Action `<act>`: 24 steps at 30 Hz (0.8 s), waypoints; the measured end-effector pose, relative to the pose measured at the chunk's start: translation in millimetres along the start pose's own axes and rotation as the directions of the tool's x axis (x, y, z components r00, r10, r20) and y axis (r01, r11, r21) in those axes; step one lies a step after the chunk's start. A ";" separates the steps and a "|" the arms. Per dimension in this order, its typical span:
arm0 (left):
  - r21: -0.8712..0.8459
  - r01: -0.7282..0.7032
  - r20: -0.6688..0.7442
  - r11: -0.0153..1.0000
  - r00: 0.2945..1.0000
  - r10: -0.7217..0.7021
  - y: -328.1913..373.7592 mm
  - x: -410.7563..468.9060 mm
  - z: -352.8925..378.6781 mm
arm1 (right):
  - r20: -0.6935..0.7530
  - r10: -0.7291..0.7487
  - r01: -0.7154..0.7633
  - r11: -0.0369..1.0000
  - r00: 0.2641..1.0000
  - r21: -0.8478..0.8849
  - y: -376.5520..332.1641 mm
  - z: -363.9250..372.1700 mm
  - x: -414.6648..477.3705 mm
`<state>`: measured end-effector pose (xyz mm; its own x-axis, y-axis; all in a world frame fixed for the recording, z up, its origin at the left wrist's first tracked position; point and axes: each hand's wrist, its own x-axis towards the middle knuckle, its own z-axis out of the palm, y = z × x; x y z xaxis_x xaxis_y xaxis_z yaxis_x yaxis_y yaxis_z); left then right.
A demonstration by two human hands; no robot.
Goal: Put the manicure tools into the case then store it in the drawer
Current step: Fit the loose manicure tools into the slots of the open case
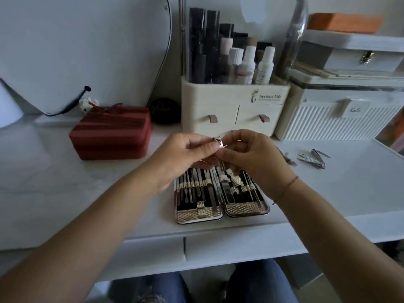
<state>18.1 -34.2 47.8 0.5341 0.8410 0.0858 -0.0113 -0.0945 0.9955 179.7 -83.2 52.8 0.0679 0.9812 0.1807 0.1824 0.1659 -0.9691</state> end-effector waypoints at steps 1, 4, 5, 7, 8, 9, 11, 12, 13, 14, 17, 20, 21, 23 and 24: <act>-0.018 0.005 -0.049 1.000 0.999 -0.006 -2.8 -2.2 0.7 | -0.018 0.004 -0.004 1.000 1.000 0.008 1.0 2.7 -1.3; -0.052 0.040 -0.149 0.998 0.988 -0.048 -10.8 -8.1 2.6 | -0.068 0.012 -0.013 1.000 0.998 -0.010 6.1 9.9 -4.8; -0.056 0.053 -0.163 0.997 0.985 -0.061 -12.4 -9.9 3.4 | -0.086 0.008 -0.012 0.999 0.996 -0.039 7.8 12.3 -6.0; -0.073 0.066 -0.171 0.995 0.982 -0.078 -13.2 -13.7 5.1 | -0.123 -0.008 -0.005 0.995 0.992 -0.101 10.0 16.1 -8.2; -0.084 0.070 -0.166 0.994 0.983 -0.083 -12.5 -15.4 5.8 | -0.138 -0.019 0.001 0.992 0.990 -0.128 10.1 17.4 -9.3; -0.100 0.072 -0.153 0.992 0.984 -0.087 -11.4 -17.0 6.4 | -0.151 -0.031 0.008 0.988 0.988 -0.151 9.6 18.2 -10.3; -0.136 0.074 -0.118 0.988 0.989 -0.090 -8.9 -20.4 7.4 | -0.168 -0.045 0.016 0.985 0.985 -0.170 8.1 18.2 -11.1; -0.140 0.071 -0.105 0.988 0.991 -0.086 -8.3 -21.7 8.2 | -0.169 -0.042 0.015 0.987 0.985 -0.160 7.5 17.8 -11.1; -0.132 0.067 -0.098 0.989 0.992 -0.080 -8.2 -22.6 8.7 | -0.164 -0.034 0.010 0.990 0.986 -0.144 7.3 17.4 -10.9; -0.117 0.062 -0.100 0.991 0.992 -0.074 -8.1 -23.1 9.4 | -0.156 -0.022 0.001 0.992 0.987 -0.128 7.2 16.9 -10.9; -0.047 0.055 -0.144 0.997 0.988 -0.061 -10.0 -22.8 9.7 | -0.119 0.053 -0.062 0.995 0.991 -0.075 7.5 15.9 -11.5; 0.047 0.053 -0.199 0.998 0.979 -0.042 -13.5 -20.9 7.3 | -0.040 0.164 -0.159 0.983 0.986 0.093 6.2 11.2 -10.3; 0.089 0.051 -0.219 0.995 0.975 -0.030 -14.9 -20.2 6.1 | 0.006 0.197 -0.195 0.964 0.980 0.178 5.5 8.2 -9.2; 0.177 0.049 -0.256 0.983 0.967 -0.002 -17.4 -19.3 2.8 | 0.119 0.219 -0.247 0.899 0.968 0.360 3.2 1.0 -7.6; 0.213 0.050 -0.267 0.976 0.964 0.009 -18.2 -19.2 1.1 | 0.169 0.197 -0.251 0.875 0.966 0.414 1.6 -2.3 -7.5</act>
<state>9.0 -49.3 28.0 0.2889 0.9519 0.1024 0.1959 -0.1634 0.9669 181.7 -90.5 50.3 -0.0644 0.9969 -0.0451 -0.2637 -0.0606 -0.9627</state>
